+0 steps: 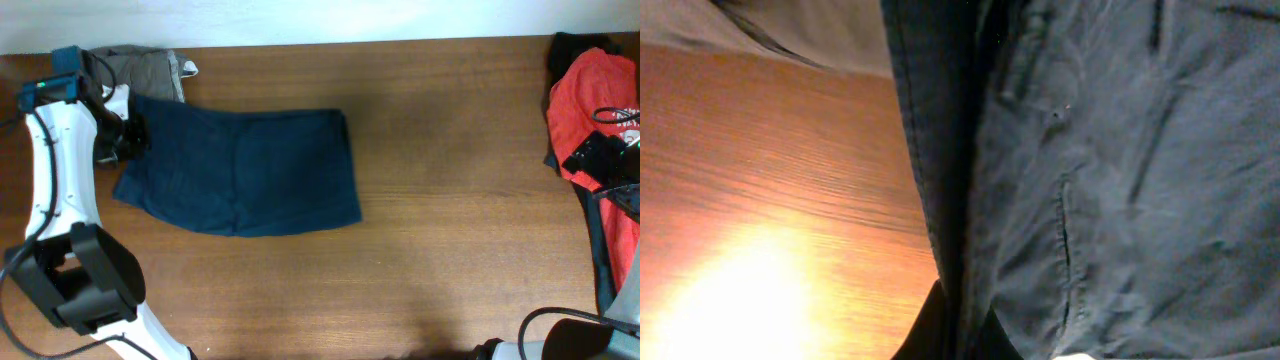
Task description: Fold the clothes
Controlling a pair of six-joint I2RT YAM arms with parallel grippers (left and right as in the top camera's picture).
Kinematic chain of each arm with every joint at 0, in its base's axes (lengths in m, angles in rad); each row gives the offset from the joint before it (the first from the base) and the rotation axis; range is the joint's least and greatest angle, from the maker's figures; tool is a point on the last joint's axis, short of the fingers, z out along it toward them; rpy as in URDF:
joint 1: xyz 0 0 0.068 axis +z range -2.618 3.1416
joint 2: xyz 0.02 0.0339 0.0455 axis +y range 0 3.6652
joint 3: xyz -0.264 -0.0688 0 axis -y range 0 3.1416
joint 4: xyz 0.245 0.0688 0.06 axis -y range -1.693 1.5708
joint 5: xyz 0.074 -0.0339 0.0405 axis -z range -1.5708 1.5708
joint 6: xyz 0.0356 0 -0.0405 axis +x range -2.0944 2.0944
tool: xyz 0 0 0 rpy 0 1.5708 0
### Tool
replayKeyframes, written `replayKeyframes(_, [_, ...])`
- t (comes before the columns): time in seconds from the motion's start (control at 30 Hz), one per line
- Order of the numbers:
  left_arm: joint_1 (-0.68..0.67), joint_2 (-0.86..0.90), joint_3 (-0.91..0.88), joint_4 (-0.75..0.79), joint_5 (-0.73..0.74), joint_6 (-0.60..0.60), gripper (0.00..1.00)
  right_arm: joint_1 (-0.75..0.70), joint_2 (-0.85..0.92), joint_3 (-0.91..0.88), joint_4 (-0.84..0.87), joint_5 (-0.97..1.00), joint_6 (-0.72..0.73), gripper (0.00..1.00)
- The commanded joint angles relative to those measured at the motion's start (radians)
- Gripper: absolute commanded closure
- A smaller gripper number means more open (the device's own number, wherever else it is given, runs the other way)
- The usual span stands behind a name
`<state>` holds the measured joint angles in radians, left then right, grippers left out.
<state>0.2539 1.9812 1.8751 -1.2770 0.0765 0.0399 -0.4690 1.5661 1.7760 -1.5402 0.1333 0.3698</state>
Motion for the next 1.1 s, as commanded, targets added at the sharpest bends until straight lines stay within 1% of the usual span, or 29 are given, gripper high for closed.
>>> replayKeyframes(0.0, [0.003, -0.073, 0.058, 0.000, -0.066, -0.029, 1.00, -0.003, -0.002, -0.005, 0.000, 0.006, 0.005, 0.01])
replayKeyframes(0.1, [-0.005, -0.074, 0.067, -0.001, -0.055, -0.029, 1.00, -0.003, -0.002, -0.005, 0.000, 0.006, 0.005, 0.01])
replayKeyframes(0.3, [-0.069, -0.074, 0.072, 0.011, -0.029, -0.034, 0.99, -0.003, -0.002, -0.005, 0.000, 0.006, 0.005, 0.01])
replayKeyframes(0.5, [-0.122, -0.074, 0.078, 0.035, -0.022, -0.111, 0.99, -0.003, -0.002, -0.005, 0.000, 0.006, 0.005, 0.01])
replayKeyframes(0.63, [-0.148, -0.074, 0.078, 0.072, 0.118, -0.112, 0.99, -0.003, -0.002, -0.005, 0.000, 0.006, 0.005, 0.01])
replayKeyframes(0.73, [-0.156, -0.074, 0.078, 0.080, 0.179, -0.122, 0.99, -0.003, -0.002, -0.005, 0.000, 0.006, 0.005, 0.01])
replayKeyframes(0.8, [-0.156, -0.074, 0.078, 0.081, 0.182, -0.147, 0.99, -0.003, -0.002, -0.005, 0.000, 0.006, 0.005, 0.01])
replayKeyframes(0.93, [-0.155, -0.075, 0.082, 0.079, 0.181, -0.153, 0.99, -0.003, -0.002, -0.005, 0.000, 0.006, 0.005, 0.01])
replayKeyframes(1.07, [-0.154, -0.076, 0.133, 0.066, 0.159, -0.165, 0.99, -0.003, -0.002, -0.005, 0.000, 0.006, 0.005, 0.01])
